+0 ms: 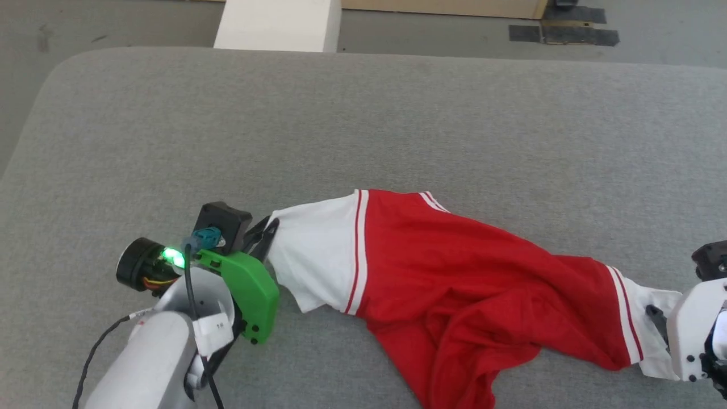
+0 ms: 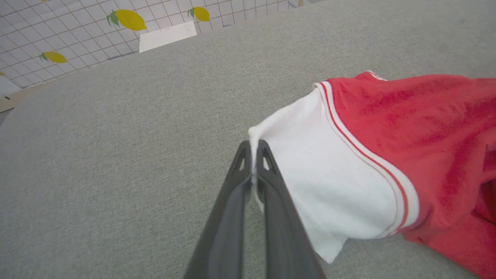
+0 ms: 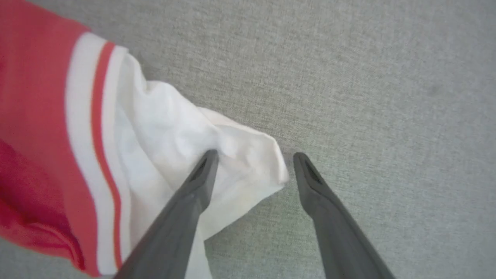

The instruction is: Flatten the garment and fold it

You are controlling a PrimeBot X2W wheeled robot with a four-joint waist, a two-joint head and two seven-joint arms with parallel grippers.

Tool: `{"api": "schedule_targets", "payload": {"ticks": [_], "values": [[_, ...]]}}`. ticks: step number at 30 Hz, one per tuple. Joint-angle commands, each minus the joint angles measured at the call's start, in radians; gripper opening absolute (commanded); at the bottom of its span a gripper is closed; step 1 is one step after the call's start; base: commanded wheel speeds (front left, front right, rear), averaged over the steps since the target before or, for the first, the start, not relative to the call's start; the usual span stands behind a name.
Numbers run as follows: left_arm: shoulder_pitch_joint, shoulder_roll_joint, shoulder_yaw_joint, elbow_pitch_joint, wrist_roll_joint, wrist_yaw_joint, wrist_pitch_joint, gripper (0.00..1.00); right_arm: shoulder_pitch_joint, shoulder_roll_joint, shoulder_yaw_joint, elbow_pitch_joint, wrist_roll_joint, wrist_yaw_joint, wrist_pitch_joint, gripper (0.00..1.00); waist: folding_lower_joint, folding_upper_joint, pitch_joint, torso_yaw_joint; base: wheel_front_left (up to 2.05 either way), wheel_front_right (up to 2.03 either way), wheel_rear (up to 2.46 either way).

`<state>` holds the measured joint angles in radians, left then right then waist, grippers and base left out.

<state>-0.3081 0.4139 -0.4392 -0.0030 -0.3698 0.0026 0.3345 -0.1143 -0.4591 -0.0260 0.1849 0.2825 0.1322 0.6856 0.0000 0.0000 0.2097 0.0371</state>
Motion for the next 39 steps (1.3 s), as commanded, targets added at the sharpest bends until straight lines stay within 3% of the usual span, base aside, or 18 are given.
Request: {"api": "schedule_targets", "payload": {"ticks": [1,5,6,7,14,23,30,39], "values": [[0.013,0.001,-0.003,-0.016,0.006,0.009,0.005,0.0,-0.021,-0.003,0.012,0.024,-0.019,-0.002,-0.015,1.0,0.0,0.0,0.005,0.01,0.0,0.0,0.0],[0.026,-0.001,-0.011,-0.052,0.007,0.017,0.009,0.0,-0.029,0.008,0.06,0.101,-0.033,-0.002,-0.052,1.0,0.0,0.0,0.008,0.019,0.0,0.0,0.0],[0.031,-0.002,-0.013,-0.059,0.006,0.019,0.009,0.0,-0.03,0.01,0.07,0.121,-0.034,-0.002,-0.063,0.74,0.0,0.0,0.009,0.021,0.0,0.0,0.0],[0.034,-0.002,-0.013,-0.062,0.003,0.019,0.009,0.0,-0.031,0.013,0.075,0.136,-0.034,-0.002,-0.072,0.0,0.0,0.0,0.008,0.022,0.0,0.0,0.0],[0.05,0.012,0.023,-0.064,-0.011,0.035,-0.043,0.0,-0.077,-0.011,0.066,0.167,-0.064,-0.002,-0.218,0.0,0.0,0.0,-0.043,0.007,0.0,0.0,0.0],[0.024,0.05,0.132,-0.09,-0.028,0.065,-0.159,0.0,-0.185,-0.113,0.022,-0.007,-0.077,-0.002,-0.352,0.0,0.0,0.0,-0.158,-0.032,0.0,0.0,0.0],[0.008,0.097,0.229,-0.167,-0.036,0.099,-0.209,0.0,-0.253,-0.164,-0.008,-0.158,-0.054,-0.002,-0.341,0.0,0.0,0.0,-0.228,-0.051,0.0,0.0,0.0],[0.002,0.156,0.367,-0.339,-0.092,0.131,-0.215,0.0,-0.323,-0.153,-0.083,-0.362,0.008,-0.002,-0.245,0.0,0.0,0.0,-0.221,-0.068,0.0,0.0,0.0]]}}
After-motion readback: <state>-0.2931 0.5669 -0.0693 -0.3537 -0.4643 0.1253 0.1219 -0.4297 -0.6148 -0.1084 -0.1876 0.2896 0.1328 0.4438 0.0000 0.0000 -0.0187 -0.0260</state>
